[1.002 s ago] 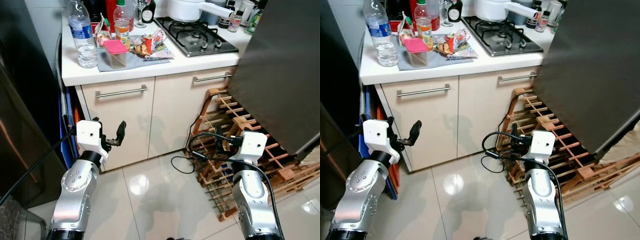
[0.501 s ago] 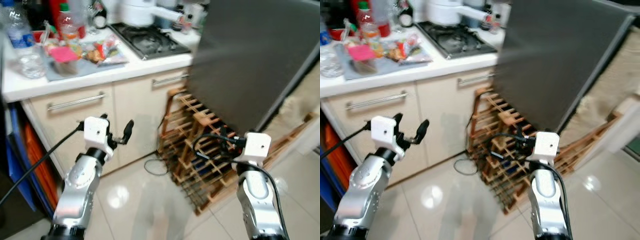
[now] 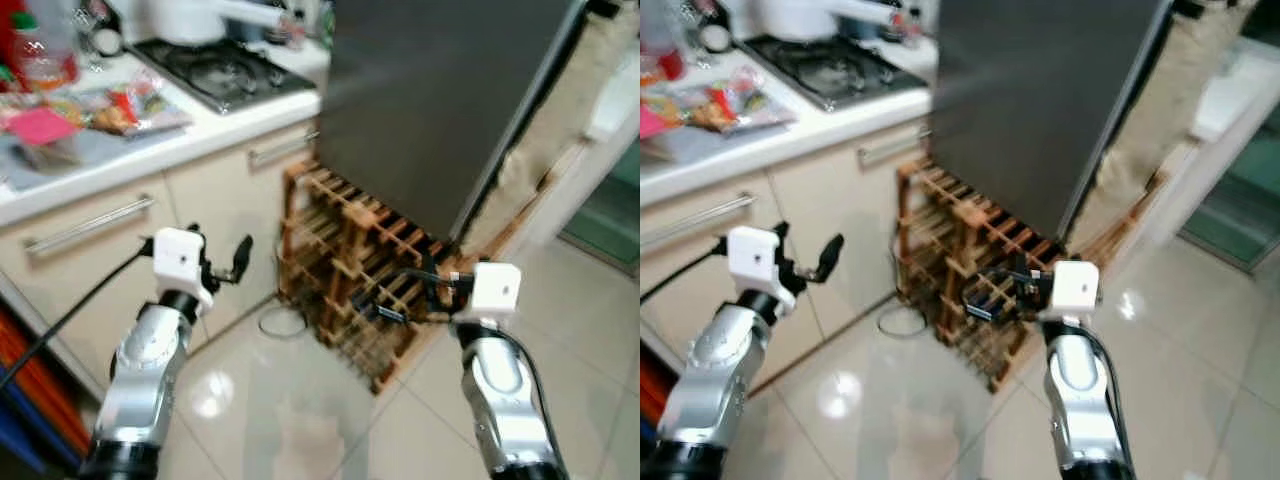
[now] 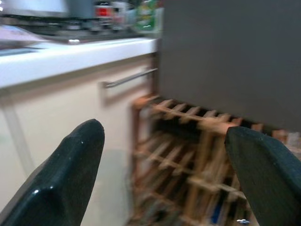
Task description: Restocking fridge
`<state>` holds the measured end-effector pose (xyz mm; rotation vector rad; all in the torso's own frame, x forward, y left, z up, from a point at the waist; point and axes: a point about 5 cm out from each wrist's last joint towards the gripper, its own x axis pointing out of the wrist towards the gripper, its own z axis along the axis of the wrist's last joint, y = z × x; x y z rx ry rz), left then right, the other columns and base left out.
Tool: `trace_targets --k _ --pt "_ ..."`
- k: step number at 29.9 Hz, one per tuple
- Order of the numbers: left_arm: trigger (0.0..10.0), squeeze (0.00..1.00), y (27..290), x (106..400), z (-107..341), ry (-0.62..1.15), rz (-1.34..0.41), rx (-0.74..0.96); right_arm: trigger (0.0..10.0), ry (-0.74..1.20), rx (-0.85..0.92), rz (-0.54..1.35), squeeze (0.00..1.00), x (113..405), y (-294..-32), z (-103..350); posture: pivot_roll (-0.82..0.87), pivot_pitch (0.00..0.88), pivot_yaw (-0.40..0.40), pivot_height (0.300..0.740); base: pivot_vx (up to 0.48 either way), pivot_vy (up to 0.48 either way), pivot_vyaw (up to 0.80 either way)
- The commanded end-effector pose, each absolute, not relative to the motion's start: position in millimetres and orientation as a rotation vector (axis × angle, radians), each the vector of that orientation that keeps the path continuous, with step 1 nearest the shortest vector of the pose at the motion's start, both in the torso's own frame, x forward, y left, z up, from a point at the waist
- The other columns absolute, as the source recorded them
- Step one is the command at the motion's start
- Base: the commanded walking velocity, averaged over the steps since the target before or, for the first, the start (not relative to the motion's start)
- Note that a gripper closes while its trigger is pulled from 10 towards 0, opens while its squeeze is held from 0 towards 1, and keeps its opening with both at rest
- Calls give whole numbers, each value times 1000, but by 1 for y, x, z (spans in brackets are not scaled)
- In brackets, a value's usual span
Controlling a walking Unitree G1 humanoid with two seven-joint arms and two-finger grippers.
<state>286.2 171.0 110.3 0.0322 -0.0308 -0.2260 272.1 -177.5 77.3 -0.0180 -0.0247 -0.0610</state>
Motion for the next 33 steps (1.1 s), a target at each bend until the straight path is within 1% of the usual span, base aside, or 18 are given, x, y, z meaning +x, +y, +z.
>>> trace_targets --k 1,33 --pt "10000 0 174 286 109 -23 -220 35 10000 -35 -6 -61 0 272 -177 78 -11 0 -44 740 0 0 -675" --pt "10000 0 170 289 109 -35 -205 49 10000 -16 -8 -38 0 273 -176 74 -18 0 -47 740 0 0 -690"
